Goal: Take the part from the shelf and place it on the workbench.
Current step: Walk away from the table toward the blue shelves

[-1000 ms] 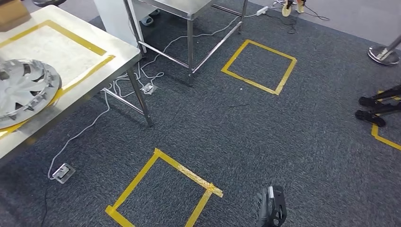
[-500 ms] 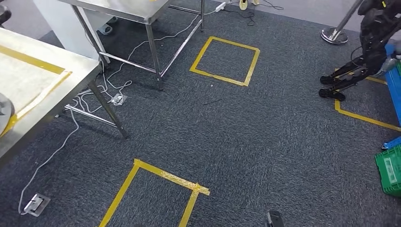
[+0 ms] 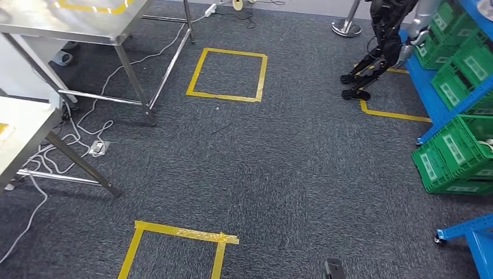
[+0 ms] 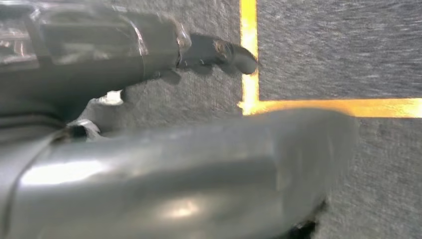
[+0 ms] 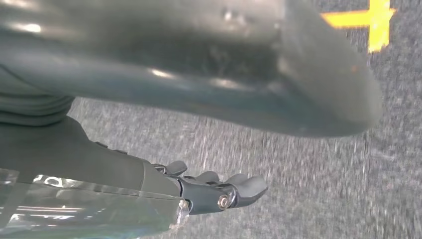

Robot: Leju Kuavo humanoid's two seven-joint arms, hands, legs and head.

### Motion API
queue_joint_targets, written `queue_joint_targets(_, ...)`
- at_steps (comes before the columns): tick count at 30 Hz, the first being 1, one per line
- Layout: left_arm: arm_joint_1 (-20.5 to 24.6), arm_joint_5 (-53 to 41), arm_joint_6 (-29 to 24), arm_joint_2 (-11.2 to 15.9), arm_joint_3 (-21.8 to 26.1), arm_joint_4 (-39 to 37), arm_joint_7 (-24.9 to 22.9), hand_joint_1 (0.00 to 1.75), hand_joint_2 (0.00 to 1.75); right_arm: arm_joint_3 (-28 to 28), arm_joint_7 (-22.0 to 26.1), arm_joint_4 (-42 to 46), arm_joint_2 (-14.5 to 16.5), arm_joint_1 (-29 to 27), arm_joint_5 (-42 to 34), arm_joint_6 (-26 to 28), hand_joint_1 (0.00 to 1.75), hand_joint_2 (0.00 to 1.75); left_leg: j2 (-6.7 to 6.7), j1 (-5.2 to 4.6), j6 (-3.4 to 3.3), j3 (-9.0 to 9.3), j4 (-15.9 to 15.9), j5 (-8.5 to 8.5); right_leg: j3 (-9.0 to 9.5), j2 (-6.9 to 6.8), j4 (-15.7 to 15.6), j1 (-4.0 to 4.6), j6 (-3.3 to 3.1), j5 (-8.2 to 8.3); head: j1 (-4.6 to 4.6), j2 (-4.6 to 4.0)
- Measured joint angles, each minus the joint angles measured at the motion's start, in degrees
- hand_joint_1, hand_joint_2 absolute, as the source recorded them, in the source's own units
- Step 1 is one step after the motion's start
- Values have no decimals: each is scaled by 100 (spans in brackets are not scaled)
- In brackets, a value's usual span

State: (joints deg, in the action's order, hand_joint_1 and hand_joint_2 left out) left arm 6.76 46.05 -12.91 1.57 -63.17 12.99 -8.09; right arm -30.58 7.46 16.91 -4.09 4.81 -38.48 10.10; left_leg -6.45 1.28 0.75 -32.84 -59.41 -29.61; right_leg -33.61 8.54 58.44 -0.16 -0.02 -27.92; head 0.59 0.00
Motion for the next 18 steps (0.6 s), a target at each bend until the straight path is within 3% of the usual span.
queue_joint_targets(1, -2, 16, -15, 3, 0, -2, 14, 0, 0, -11, 19, -10, 14, -3, -7, -5, 0, 0, 103, -9, -30, 27, 21, 0, -14, 43, 4, -13, 36, -3, 1, 0)
queue_joint_targets(2, 2, 28, -24, 7, 0, -3, 31, 0, 0, -24, 33, -20, 30, -8, -11, -9, 0, 0, 213, -10, -59, 62, 52, -1, -43, -44, 61, -6, 67, -39, 14, 0)
queue_joint_targets(3, 4, 40, -31, 9, 0, -3, 48, 0, 0, -38, 44, -31, 46, -5, -15, -11, 0, 0, 329, -11, -86, 99, 84, -3, -118, -215, 214, 3, 94, -131, 54, 0)
queue_joint_targets(5, -9, 71, -49, 16, 0, -5, 72, 0, 0, -67, 66, -48, 81, 23, -25, -23, 0, 0, 586, -33, -120, 165, 119, -34, -424, -642, 830, 10, 148, -440, 147, 0)
queue_joint_targets(7, -21, 100, -73, 31, 0, -9, 81, 0, 0, -92, 82, -60, 120, 37, -38, -42, 0, 0, 831, -53, -126, 207, 120, -83, -731, -802, 1407, -11, 185, -632, 190, 0)
queue_joint_targets(8, -16, 112, -85, 38, 0, -10, 90, 0, 0, -108, 89, -66, 139, 29, -44, -48, 0, 0, 930, -58, -121, 228, 120, -109, -763, -830, 1460, -20, 186, -584, 199, 0)
queue_joint_targets(10, 6, 135, -106, 42, 2, -9, 122, 0, 0, -131, 95, -80, 159, 13, -54, -54, 0, 0, 1073, -66, -107, 283, 121, -159, -515, -905, 965, -20, 147, -222, 211, 0)
queue_joint_targets(12, 27, 168, -148, 31, 5, -7, 171, 0, 0, -149, 95, -91, 157, 26, -65, -63, 0, 0, 1170, -74, -76, 329, 125, -204, -162, -1119, 285, 42, 63, 36, 212, 0)
queue_joint_targets(14, 36, 199, -202, 9, 7, -5, 234, 0, 0, -170, 93, -98, 148, 40, -90, -77, 0, 0, 1241, -78, -26, 350, 135, -230, -26, -1248, 16, 115, -14, 36, 208, 0)
queue_joint_targets(15, 38, 209, -224, -5, 7, -4, 266, 0, 0, -180, 87, -106, 142, 33, -105, -81, 0, 0, 1275, -76, 2, 368, 146, -238, -20, -1221, -14, 133, -43, 26, 209, 0)
queue_joint_targets(16, 42, 216, -246, -19, 7, -1, 296, 0, 0, -186, 69, -116, 136, 17, -125, -85, 0, 0, 1255, -66, 34, 392, 157, -259, 5, -1183, -47, 123, -71, 32, 214, 0)
queue_joint_targets(18, 49, 215, -282, -34, 7, 7, 348, 0, 0, -192, 7, -137, 132, -5, -161, -94, 0, 0, 948, -45, 79, 370, 23, -372, 87, -1097, -151, 93, -120, 53, 203, 0)
